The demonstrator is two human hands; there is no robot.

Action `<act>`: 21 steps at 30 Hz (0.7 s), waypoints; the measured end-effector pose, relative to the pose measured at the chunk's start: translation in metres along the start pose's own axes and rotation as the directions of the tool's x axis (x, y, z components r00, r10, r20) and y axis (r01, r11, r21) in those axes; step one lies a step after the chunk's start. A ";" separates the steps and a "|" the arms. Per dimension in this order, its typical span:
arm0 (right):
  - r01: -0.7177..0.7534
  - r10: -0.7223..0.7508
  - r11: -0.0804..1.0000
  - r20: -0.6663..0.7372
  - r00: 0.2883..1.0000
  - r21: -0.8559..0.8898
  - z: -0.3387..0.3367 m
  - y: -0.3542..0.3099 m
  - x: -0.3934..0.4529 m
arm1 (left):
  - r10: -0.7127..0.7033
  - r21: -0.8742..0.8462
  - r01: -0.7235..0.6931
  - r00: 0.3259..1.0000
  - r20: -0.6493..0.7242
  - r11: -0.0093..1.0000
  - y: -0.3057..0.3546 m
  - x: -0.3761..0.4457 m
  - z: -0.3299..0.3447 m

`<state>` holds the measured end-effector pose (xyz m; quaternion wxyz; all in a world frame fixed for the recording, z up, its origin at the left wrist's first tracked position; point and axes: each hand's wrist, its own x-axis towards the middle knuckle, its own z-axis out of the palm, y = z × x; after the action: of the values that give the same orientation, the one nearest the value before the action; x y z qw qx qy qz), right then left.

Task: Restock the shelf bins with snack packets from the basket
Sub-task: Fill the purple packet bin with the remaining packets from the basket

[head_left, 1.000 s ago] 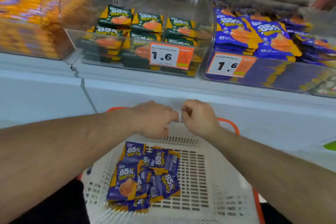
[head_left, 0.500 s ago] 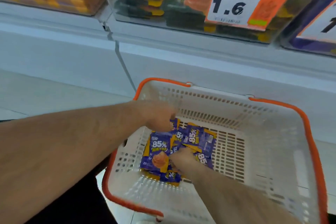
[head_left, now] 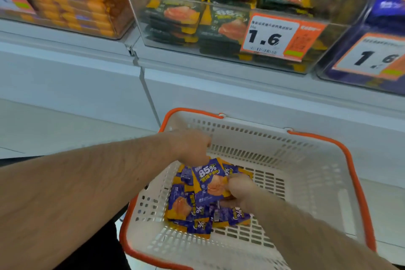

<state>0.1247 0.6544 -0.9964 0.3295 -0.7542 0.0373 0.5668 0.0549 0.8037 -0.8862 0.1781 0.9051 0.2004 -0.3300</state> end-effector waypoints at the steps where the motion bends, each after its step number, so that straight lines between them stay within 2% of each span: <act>1: 0.041 -0.041 0.999 -0.025 0.999 0.003 -0.014 -0.009 -0.013 | 0.000 -0.012 0.000 0.999 -0.036 1.000 0.005 -0.001 -0.003; 4: 0.154 -0.151 0.988 -0.086 0.985 0.031 -0.052 -0.030 -0.043 | -0.051 -0.135 0.027 0.983 -0.176 0.990 0.018 -0.001 -0.009; 6: 0.225 -0.218 0.973 -0.111 0.970 0.052 -0.073 -0.041 -0.064 | -0.147 -0.401 0.034 0.956 -0.254 0.915 0.029 -0.001 -0.013; 8: 0.297 -0.285 0.950 -0.124 0.950 0.093 -0.091 -0.048 -0.085 | -0.252 -0.704 -0.011 0.930 -0.268 0.710 0.041 -0.004 -0.019; 10: 0.351 -0.335 0.931 -0.148 0.931 0.100 -0.105 -0.053 -0.104 | -0.257 -0.885 -0.077 0.942 -0.215 0.458 0.056 -0.012 -0.022; 12: 0.399 -0.382 0.914 -0.175 0.908 0.075 -0.116 -0.055 -0.122 | -0.149 -0.964 -0.152 0.971 -0.187 0.220 0.075 -0.019 -0.021; 13: 0.428 -0.409 0.902 -0.197 0.891 0.065 -0.120 -0.055 -0.132 | -0.109 -0.970 -0.201 0.970 -0.217 0.137 0.085 -0.024 -0.021; 14: 0.466 -0.445 0.884 -0.233 0.865 0.040 -0.123 -0.055 -0.141 | -0.102 -0.960 -0.263 0.957 -0.272 0.094 0.094 -0.028 -0.022; 15: 0.513 -0.495 0.858 -0.287 0.820 -0.013 -0.128 -0.054 -0.147 | -0.110 -0.942 -0.327 0.936 -0.335 0.081 0.103 -0.032 -0.026; 17: 0.588 -0.622 0.778 -0.408 0.669 -0.222 -0.137 -0.048 -0.162 | -0.108 -0.898 -0.429 0.892 -0.438 0.103 0.121 -0.038 -0.035; 19: 0.613 -0.785 0.619 -0.428 0.448 -0.491 -0.146 -0.042 -0.178 | -0.086 -0.856 -0.502 0.854 -0.514 0.125 0.139 -0.043 -0.046; 21: 0.625 -0.916 0.396 -0.334 0.221 -0.673 -0.148 -0.041 -0.191 | -0.075 -0.821 -0.555 0.821 -0.567 0.130 0.156 -0.049 -0.058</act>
<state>0.1976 0.5455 -0.7888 0.3713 -0.8585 -0.3538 -0.0037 0.1265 0.6844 -0.7820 0.7099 0.6443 0.2434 0.1472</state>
